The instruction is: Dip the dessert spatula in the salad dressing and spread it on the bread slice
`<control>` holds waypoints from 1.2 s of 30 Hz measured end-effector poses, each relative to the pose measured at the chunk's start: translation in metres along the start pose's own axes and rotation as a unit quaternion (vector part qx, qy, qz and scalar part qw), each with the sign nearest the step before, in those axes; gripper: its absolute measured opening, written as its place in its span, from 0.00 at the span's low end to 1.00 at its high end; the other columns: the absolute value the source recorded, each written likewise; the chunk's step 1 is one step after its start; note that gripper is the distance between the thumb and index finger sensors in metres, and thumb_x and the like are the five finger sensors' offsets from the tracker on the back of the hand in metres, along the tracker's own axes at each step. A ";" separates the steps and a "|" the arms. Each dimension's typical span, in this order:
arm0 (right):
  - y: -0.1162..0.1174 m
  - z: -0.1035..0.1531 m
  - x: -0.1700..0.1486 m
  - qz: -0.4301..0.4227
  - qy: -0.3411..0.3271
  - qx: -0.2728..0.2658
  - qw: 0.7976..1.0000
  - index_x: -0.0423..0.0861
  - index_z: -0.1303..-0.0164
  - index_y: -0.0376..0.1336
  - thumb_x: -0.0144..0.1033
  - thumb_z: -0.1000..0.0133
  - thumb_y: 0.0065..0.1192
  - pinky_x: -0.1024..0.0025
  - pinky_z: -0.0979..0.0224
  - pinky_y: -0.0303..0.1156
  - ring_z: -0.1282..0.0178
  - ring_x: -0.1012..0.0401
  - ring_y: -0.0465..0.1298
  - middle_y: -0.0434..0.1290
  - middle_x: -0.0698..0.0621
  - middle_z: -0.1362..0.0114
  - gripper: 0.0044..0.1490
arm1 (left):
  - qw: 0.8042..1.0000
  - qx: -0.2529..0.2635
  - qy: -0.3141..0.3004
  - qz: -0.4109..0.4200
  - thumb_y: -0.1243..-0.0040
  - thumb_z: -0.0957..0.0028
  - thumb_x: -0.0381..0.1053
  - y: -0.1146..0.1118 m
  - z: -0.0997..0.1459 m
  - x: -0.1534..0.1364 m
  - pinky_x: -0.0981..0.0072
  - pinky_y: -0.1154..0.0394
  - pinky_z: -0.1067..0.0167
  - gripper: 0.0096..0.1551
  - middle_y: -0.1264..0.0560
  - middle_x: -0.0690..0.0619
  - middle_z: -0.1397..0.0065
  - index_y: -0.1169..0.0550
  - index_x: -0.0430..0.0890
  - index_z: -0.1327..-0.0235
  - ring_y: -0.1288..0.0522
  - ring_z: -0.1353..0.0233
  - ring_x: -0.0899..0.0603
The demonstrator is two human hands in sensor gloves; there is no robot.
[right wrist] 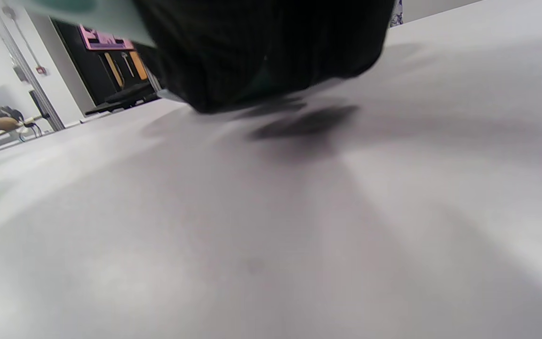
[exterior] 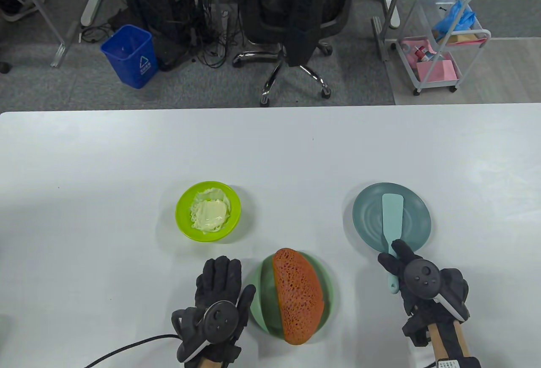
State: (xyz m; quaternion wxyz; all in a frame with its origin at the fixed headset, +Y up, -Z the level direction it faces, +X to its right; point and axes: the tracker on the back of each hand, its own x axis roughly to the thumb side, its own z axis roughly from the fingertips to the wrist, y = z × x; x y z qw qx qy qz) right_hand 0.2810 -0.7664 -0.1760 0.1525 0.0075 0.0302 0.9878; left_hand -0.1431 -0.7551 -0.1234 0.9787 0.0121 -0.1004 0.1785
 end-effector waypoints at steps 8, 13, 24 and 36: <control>-0.013 0.008 0.006 -0.037 -0.049 -0.100 0.993 0.66 0.39 0.69 0.34 0.46 0.72 0.61 0.24 0.75 0.24 0.50 0.74 0.63 0.59 0.18 0.26 | 1.000 0.007 0.000 -0.004 0.60 0.34 0.65 0.000 0.001 0.000 0.29 0.42 0.29 0.43 0.42 0.33 0.15 0.35 0.39 0.15 0.43 0.18 0.23; -0.022 0.013 0.008 -0.075 -0.072 -0.129 0.986 0.65 0.40 0.68 0.37 0.46 0.68 0.60 0.26 0.78 0.27 0.46 0.77 0.65 0.58 0.20 0.24 | 1.000 0.011 -0.002 -0.003 0.60 0.34 0.65 0.000 0.001 0.000 0.29 0.43 0.29 0.43 0.42 0.33 0.15 0.35 0.39 0.15 0.43 0.18 0.23; -0.044 0.026 0.006 -0.278 -0.091 -0.210 0.933 0.63 0.45 0.67 0.43 0.50 0.74 0.58 0.30 0.75 0.34 0.44 0.76 0.73 0.61 0.29 0.23 | 1.000 0.016 -0.003 -0.001 0.60 0.34 0.65 0.000 0.002 0.000 0.29 0.43 0.29 0.43 0.42 0.33 0.15 0.35 0.39 0.15 0.44 0.18 0.23; -0.035 0.036 0.005 -0.447 -0.106 -0.219 0.861 0.60 0.44 0.64 0.50 0.46 0.70 0.58 0.37 0.75 0.43 0.47 0.77 0.73 0.54 0.33 0.21 | 1.000 0.018 -0.007 -0.003 0.60 0.34 0.65 0.000 0.005 0.001 0.30 0.43 0.29 0.42 0.42 0.33 0.15 0.35 0.39 0.15 0.43 0.18 0.23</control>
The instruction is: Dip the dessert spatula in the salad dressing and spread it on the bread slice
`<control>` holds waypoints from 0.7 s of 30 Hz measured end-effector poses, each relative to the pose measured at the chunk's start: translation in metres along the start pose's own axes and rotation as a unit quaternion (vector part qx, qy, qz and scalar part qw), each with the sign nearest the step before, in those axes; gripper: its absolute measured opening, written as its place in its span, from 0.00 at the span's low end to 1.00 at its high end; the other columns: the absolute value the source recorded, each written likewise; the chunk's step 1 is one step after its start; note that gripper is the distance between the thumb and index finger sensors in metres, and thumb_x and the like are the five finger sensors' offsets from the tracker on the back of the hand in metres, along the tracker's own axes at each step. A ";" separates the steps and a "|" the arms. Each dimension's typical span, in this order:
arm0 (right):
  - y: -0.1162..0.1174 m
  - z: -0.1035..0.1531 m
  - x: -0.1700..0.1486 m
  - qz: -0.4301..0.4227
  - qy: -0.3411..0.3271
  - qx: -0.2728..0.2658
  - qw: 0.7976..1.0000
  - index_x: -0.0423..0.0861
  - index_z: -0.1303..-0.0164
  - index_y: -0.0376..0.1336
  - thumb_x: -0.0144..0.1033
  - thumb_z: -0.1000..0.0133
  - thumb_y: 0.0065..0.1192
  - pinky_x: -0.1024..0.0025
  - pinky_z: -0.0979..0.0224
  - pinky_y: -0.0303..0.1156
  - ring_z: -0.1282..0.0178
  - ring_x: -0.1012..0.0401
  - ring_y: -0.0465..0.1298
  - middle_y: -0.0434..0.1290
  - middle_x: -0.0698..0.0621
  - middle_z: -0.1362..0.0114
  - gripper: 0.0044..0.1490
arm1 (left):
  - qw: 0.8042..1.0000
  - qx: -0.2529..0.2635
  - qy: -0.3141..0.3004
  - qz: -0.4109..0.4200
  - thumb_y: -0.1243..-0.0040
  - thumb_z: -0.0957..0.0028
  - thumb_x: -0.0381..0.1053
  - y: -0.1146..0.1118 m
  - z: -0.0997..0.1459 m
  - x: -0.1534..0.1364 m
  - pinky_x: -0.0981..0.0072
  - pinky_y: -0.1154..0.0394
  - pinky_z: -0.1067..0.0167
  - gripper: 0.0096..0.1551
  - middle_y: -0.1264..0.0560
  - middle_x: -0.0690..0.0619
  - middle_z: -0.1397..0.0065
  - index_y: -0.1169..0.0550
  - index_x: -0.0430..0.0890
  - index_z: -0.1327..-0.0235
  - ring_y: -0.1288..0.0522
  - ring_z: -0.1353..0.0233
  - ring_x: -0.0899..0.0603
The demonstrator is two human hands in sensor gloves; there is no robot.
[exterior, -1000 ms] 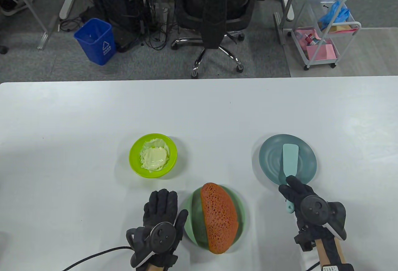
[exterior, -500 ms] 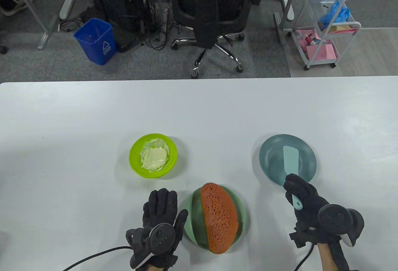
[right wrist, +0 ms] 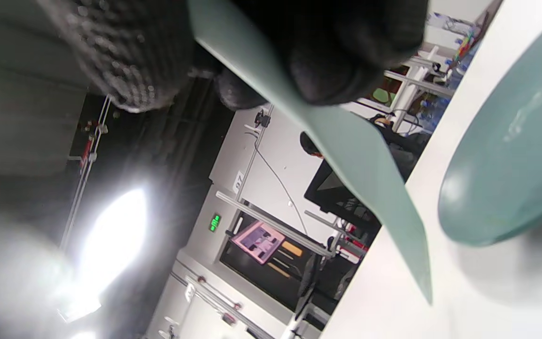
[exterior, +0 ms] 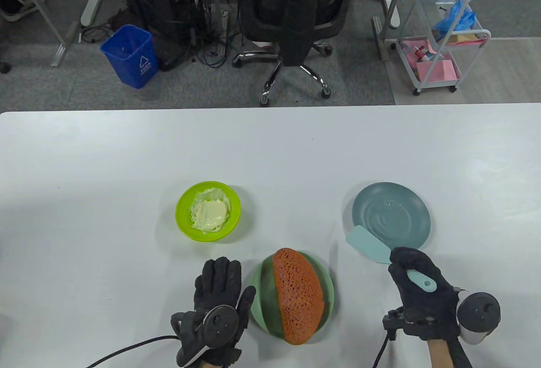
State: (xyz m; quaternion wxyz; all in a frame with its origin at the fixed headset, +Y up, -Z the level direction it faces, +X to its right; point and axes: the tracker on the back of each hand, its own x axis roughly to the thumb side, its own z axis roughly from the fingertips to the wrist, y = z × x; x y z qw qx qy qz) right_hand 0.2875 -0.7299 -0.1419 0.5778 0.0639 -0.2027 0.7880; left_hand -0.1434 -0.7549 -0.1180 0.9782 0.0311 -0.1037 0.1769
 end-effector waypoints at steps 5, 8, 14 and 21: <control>-0.003 0.003 -0.008 -0.065 0.029 0.006 0.997 0.58 0.42 0.63 0.48 0.44 0.69 0.59 0.37 0.77 0.42 0.48 0.79 0.70 0.52 0.30 0.22 | 1.000 -0.002 -0.006 0.000 0.60 0.34 0.65 0.000 0.003 0.003 0.30 0.41 0.29 0.42 0.41 0.33 0.15 0.34 0.39 0.16 0.41 0.19 0.23; -0.004 0.003 -0.010 -0.054 0.032 0.019 0.998 0.58 0.41 0.63 0.49 0.44 0.69 0.60 0.36 0.77 0.40 0.49 0.80 0.69 0.51 0.29 0.23 | 1.000 -0.005 -0.006 0.003 0.59 0.34 0.65 0.000 0.003 0.003 0.30 0.39 0.29 0.42 0.39 0.32 0.16 0.34 0.38 0.16 0.38 0.20 0.22; -0.001 0.004 -0.012 -0.065 0.031 0.039 0.997 0.58 0.39 0.62 0.53 0.44 0.66 0.60 0.34 0.79 0.38 0.49 0.81 0.68 0.49 0.28 0.25 | 0.999 -0.019 0.005 0.030 0.53 0.35 0.66 -0.002 0.002 0.001 0.35 0.29 0.33 0.43 0.32 0.33 0.20 0.35 0.38 0.16 0.24 0.28 0.27; 0.003 0.004 -0.012 -0.089 0.037 0.057 0.994 0.57 0.37 0.61 0.54 0.43 0.64 0.59 0.33 0.78 0.35 0.48 0.80 0.67 0.48 0.26 0.27 | 0.998 -0.045 0.028 0.044 0.42 0.37 0.66 -0.006 -0.002 -0.002 0.54 0.14 0.50 0.43 0.19 0.39 0.36 0.29 0.37 0.21 0.11 0.50 0.42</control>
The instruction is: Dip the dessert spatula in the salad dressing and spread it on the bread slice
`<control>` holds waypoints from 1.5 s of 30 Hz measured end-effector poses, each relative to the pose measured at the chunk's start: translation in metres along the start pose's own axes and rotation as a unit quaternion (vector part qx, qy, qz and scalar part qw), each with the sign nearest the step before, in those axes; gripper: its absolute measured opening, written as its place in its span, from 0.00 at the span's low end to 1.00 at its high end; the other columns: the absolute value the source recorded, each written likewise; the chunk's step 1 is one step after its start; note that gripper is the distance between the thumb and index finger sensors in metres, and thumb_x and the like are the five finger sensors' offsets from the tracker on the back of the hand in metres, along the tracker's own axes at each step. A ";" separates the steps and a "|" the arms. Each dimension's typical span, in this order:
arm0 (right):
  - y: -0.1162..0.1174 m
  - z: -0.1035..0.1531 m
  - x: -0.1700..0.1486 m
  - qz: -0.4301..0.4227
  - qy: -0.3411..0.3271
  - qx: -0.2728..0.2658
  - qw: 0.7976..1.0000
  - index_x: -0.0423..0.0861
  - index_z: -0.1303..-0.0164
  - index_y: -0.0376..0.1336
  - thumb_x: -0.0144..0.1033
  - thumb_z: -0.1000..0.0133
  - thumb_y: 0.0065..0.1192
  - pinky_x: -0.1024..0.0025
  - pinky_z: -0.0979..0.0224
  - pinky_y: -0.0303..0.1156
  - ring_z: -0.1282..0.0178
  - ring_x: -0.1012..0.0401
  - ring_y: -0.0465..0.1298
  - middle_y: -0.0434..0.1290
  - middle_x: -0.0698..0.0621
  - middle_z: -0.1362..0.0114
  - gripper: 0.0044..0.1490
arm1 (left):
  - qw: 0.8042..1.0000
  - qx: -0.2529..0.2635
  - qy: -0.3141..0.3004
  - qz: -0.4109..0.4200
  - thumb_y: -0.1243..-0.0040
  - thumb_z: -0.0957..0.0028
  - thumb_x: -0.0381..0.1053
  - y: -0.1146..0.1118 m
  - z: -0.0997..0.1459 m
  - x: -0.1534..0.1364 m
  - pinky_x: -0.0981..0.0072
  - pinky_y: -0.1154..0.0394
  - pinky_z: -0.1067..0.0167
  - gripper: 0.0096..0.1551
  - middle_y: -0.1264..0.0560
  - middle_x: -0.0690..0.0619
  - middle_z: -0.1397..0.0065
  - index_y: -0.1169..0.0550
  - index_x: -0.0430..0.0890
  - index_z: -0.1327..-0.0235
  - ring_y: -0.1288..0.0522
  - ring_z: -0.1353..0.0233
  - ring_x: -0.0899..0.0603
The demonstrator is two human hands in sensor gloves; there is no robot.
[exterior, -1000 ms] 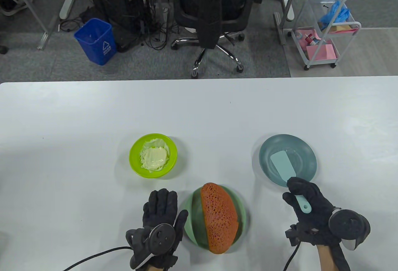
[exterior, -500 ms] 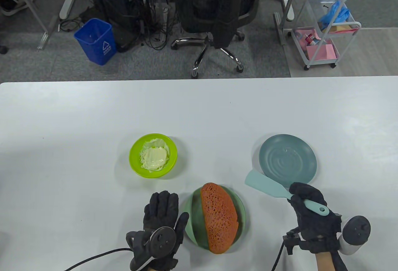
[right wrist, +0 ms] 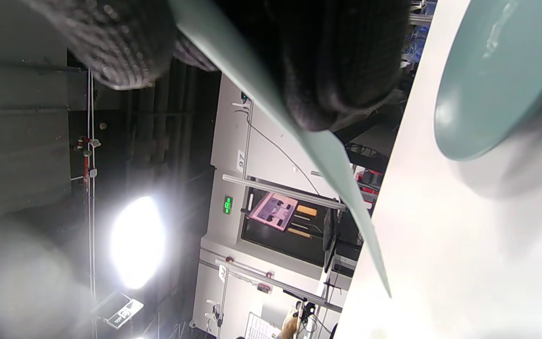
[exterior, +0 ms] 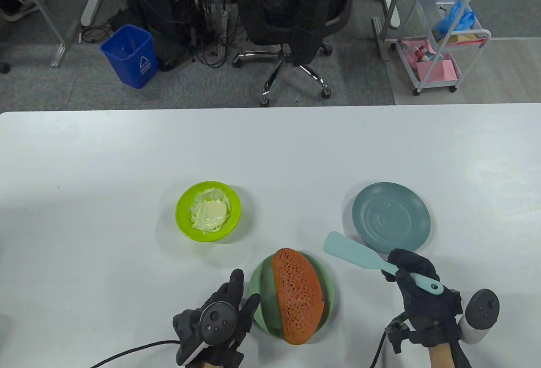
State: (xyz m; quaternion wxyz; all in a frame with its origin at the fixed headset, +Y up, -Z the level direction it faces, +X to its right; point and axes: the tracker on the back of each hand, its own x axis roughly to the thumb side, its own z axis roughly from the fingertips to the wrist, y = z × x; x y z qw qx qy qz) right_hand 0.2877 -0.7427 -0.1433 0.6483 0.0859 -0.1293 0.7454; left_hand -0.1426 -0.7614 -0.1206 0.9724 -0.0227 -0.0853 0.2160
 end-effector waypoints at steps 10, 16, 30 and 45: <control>0.007 -0.001 0.003 -0.051 0.001 0.012 0.999 0.57 0.34 0.60 0.57 0.42 0.63 0.58 0.30 0.78 0.32 0.45 0.78 0.64 0.45 0.23 0.30 | 0.998 -0.043 0.037 0.026 0.37 0.39 0.62 -0.010 -0.007 -0.003 0.63 0.12 0.61 0.40 0.15 0.46 0.45 0.26 0.36 0.24 0.10 0.62 0.50; 0.019 -0.006 0.007 -0.079 0.004 0.021 0.997 0.56 0.31 0.59 0.56 0.41 0.63 0.57 0.29 0.77 0.30 0.45 0.77 0.63 0.45 0.22 0.30 | 0.997 -0.055 0.041 0.027 0.34 0.40 0.59 -0.015 -0.010 -0.003 0.65 0.12 0.65 0.38 0.14 0.50 0.51 0.25 0.35 0.27 0.10 0.66 0.52; 0.115 -0.065 0.050 -0.071 0.012 0.088 0.994 0.54 0.29 0.59 0.50 0.38 0.66 0.56 0.28 0.77 0.28 0.43 0.77 0.63 0.42 0.21 0.30 | 0.997 -0.061 0.036 0.023 0.34 0.40 0.56 -0.017 -0.007 0.000 0.65 0.13 0.64 0.37 0.14 0.50 0.50 0.27 0.34 0.26 0.11 0.66 0.52; 0.232 -0.123 0.064 0.012 0.115 0.195 0.974 0.53 0.24 0.56 0.48 0.35 0.64 0.56 0.25 0.74 0.22 0.44 0.73 0.59 0.41 0.19 0.32 | 0.997 -0.058 0.043 0.031 0.38 0.37 0.57 -0.016 -0.006 -0.001 0.65 0.13 0.65 0.36 0.14 0.50 0.50 0.26 0.34 0.26 0.10 0.66 0.53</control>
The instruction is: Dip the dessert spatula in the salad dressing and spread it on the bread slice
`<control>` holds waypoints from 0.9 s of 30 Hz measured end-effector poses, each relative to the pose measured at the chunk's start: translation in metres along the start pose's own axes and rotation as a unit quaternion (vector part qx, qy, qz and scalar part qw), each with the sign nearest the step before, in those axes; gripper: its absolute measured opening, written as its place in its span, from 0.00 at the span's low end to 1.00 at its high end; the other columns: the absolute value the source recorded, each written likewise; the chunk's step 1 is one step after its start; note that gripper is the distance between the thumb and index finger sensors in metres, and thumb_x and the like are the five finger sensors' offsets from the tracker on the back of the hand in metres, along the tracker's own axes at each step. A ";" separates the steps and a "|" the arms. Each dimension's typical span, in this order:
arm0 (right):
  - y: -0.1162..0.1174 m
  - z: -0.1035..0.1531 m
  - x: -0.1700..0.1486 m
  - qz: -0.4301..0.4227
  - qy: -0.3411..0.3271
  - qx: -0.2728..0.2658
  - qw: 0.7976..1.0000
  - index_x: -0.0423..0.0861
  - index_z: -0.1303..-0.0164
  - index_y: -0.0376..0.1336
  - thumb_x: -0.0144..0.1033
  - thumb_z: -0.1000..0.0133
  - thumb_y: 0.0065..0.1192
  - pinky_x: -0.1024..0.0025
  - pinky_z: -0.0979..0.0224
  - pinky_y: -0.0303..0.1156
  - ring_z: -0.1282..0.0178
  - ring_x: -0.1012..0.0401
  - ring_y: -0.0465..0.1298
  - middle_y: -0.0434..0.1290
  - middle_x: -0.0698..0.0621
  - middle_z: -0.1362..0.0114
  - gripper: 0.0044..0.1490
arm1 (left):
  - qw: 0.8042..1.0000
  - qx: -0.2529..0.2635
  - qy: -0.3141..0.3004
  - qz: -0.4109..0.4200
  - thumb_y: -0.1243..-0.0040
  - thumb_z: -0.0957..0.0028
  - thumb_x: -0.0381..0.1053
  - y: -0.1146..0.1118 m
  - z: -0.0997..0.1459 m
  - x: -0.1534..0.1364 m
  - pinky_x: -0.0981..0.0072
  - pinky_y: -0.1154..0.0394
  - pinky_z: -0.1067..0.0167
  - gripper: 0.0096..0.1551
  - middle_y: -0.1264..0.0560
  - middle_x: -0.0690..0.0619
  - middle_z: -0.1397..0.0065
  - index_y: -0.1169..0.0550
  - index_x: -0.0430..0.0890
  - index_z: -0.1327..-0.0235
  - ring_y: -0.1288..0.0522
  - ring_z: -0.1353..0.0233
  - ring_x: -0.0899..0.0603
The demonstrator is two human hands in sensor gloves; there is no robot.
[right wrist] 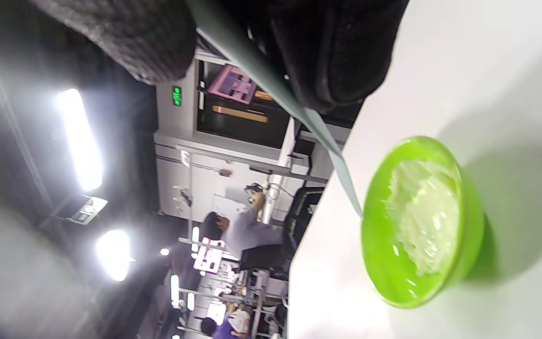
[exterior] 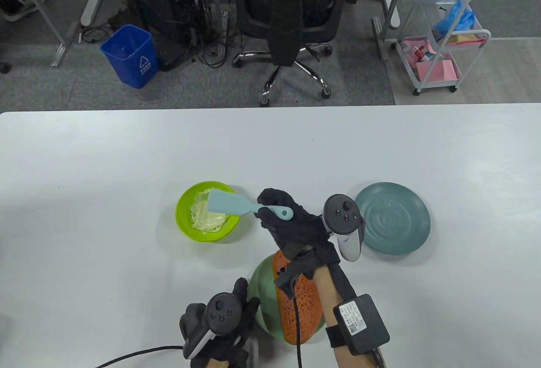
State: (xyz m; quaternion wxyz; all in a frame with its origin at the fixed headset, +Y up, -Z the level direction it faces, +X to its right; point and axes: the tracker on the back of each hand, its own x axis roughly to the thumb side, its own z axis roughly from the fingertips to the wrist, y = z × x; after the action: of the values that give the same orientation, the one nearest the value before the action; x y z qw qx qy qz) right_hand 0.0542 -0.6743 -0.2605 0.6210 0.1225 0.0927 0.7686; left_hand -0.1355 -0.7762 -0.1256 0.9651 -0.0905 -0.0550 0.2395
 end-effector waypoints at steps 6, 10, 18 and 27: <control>0.026 -0.015 -0.012 0.024 0.044 -0.004 0.999 0.52 0.23 0.55 0.47 0.35 0.65 0.56 0.25 0.74 0.22 0.43 0.73 0.59 0.40 0.19 0.32 | 1.000 0.002 0.005 -0.002 0.35 0.38 0.55 0.000 0.000 0.000 0.66 0.12 0.65 0.35 0.14 0.51 0.51 0.26 0.34 0.27 0.10 0.67 0.53; 0.033 -0.022 -0.019 0.029 0.064 -0.002 0.997 0.52 0.23 0.55 0.46 0.35 0.64 0.56 0.24 0.74 0.22 0.43 0.72 0.58 0.40 0.18 0.33 | 1.000 0.002 0.005 -0.002 0.35 0.39 0.55 0.000 0.000 0.000 0.66 0.12 0.66 0.34 0.14 0.51 0.52 0.25 0.34 0.28 0.10 0.67 0.53; 0.035 -0.025 -0.022 0.037 0.080 -0.004 0.996 0.51 0.23 0.54 0.46 0.34 0.64 0.57 0.24 0.74 0.22 0.43 0.73 0.58 0.39 0.18 0.33 | 1.000 -0.001 0.009 -0.001 0.35 0.39 0.56 0.001 -0.001 0.000 0.68 0.12 0.66 0.34 0.13 0.53 0.54 0.24 0.35 0.29 0.10 0.68 0.55; 0.024 -0.021 -0.019 0.040 0.075 -0.027 0.996 0.50 0.23 0.54 0.44 0.34 0.64 0.56 0.25 0.74 0.22 0.42 0.72 0.58 0.39 0.19 0.33 | 1.000 0.001 0.011 0.000 0.33 0.40 0.57 0.001 -0.002 0.000 0.68 0.12 0.67 0.35 0.13 0.54 0.54 0.24 0.35 0.29 0.10 0.68 0.55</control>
State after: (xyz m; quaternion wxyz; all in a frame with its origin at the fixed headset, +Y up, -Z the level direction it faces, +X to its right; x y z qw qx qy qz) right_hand 0.0289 -0.6978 -0.2751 0.5838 0.0508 0.1131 0.8024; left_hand -0.1362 -0.7757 -0.1275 0.9658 -0.0924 -0.0437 0.2385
